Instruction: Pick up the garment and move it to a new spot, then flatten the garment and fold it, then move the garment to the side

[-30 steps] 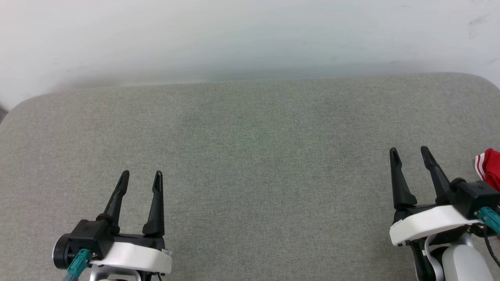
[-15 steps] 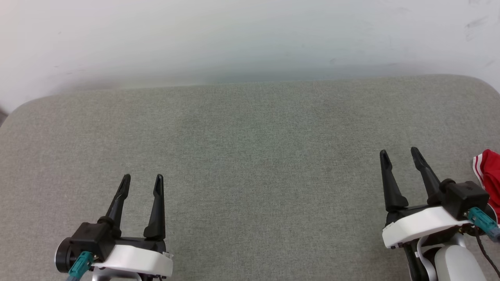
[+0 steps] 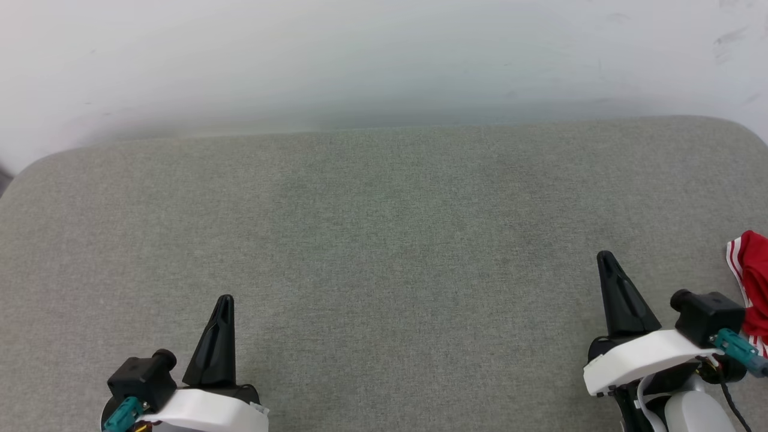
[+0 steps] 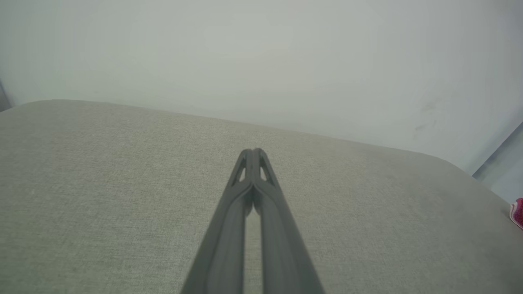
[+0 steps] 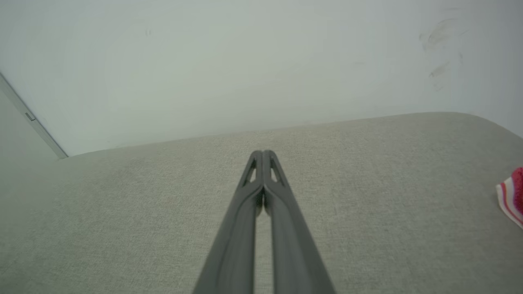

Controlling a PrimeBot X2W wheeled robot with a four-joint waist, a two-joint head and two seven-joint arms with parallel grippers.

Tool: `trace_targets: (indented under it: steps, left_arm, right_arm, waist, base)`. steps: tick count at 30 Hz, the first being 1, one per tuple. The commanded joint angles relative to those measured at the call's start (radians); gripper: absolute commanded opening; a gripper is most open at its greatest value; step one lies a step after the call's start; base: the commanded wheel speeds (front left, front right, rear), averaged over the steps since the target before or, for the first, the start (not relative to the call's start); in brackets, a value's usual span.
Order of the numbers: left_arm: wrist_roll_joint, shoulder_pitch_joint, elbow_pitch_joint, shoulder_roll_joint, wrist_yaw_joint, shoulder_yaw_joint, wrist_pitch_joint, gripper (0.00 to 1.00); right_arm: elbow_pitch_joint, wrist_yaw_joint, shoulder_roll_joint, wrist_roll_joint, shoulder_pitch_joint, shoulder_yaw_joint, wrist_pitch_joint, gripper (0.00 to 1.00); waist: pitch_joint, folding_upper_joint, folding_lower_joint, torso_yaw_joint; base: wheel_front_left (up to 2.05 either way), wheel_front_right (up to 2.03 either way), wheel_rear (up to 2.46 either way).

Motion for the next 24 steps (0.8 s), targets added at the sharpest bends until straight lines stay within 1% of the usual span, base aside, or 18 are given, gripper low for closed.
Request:
trace_targets:
  steps: [1,12,24]
  left_arm:
    - [-0.043,-0.020,-0.009,0.006,0.000,0.003,0.007,0.00]
    - [-0.247,-0.042,0.022,0.013,-0.001,0.010,0.053,0.00]
    - [-0.439,-0.061,0.048,0.017,-0.002,0.017,0.097,0.00]
  right_arm:
    - [-0.014,0.000,0.000,0.046,-0.015,-0.007,0.006,0.00]
    - [-0.004,0.000,0.001,0.248,-0.011,-0.024,0.045,0.00]
    - [0.007,0.000,0.001,0.440,-0.007,-0.041,0.082,0.00]
  waist:
    - [-0.001,0.0000,0.0000,0.000]
    - [-0.006,0.0000,0.0000,0.002]
    - [-0.012,0.0000,0.0000,0.003]
  base:
    - [0.00,0.00,0.00]
    - [0.00,0.00,0.00]
    - [0.00,0.00,0.00]
